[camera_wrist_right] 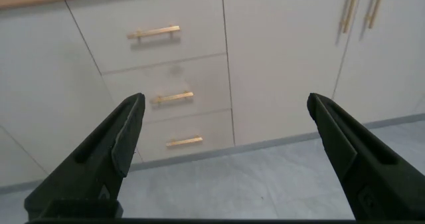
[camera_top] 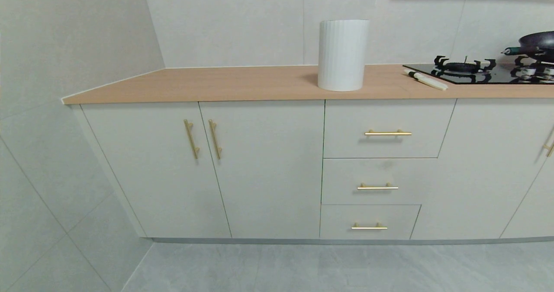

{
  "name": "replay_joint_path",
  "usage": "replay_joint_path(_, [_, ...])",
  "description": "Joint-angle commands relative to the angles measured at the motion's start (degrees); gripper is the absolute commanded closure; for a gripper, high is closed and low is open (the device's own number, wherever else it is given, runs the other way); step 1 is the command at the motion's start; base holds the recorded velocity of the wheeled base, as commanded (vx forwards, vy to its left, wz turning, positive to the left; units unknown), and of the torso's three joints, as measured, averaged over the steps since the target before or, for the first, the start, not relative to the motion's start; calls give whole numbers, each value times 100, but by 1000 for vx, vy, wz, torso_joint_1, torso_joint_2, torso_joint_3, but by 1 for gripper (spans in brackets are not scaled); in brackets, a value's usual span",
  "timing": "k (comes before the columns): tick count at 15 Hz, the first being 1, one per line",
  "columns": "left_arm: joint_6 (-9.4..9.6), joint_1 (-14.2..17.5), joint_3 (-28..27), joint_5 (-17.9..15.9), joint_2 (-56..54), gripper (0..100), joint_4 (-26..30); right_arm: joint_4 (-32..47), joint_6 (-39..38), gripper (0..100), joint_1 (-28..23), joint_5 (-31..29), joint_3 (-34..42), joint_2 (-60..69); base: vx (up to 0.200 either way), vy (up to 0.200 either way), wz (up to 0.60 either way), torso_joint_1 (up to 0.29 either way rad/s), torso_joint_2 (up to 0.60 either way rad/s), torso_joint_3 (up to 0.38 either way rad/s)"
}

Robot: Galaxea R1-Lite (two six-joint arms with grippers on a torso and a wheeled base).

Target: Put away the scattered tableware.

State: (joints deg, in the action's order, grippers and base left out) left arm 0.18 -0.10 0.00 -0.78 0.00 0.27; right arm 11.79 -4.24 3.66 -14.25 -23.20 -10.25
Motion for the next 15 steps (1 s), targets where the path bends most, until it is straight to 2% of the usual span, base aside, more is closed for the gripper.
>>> replay_joint_path(1, [-1, 1, 0, -1, 0, 0, 0, 175, 134, 0, -383, -43, 149, 999, 0, 0, 0, 0, 0, 0])
replay_joint_path(3, [-1, 1, 0, -1, 0, 0, 0, 122, 143, 0, -375, -201, 465, 1025, 0, 0, 0, 0, 0, 0])
replay_joint_path(5, [-1, 1, 0, -1, 0, 0, 0, -221, 90, 0, -383, -51, 1116, 1025, 0, 0, 0, 0, 0, 0])
replay_joint_path(7, [-1, 1, 0, -1, 0, 0, 0, -1267, 152, 0, -383, 458, 2030, 1025, 0, 0, 0, 0, 0, 0])
replay_joint_path(8, [-1, 1, 0, -1, 0, 0, 0, -1513, 178, 0, -383, 608, 2276, 1025, 0, 0, 0, 0, 0, 0])
replay_joint_path(9, [-1, 1, 0, -1, 0, 0, 0, -1363, 310, 0, -383, 907, 2320, 1025, 0, 0, 0, 0, 0, 0])
replay_joint_path(11, [-1, 1, 0, -1, 0, 0, 0, -1117, 354, 0, -375, 1100, 2320, 1025, 0, 0, 0, 0, 0, 0])
replay_joint_path(15, [-1, 1, 0, -1, 0, 0, 0, -1170, 345, 0, -375, 1241, 2320, 1025, 0, 0, 0, 0, 0, 0])
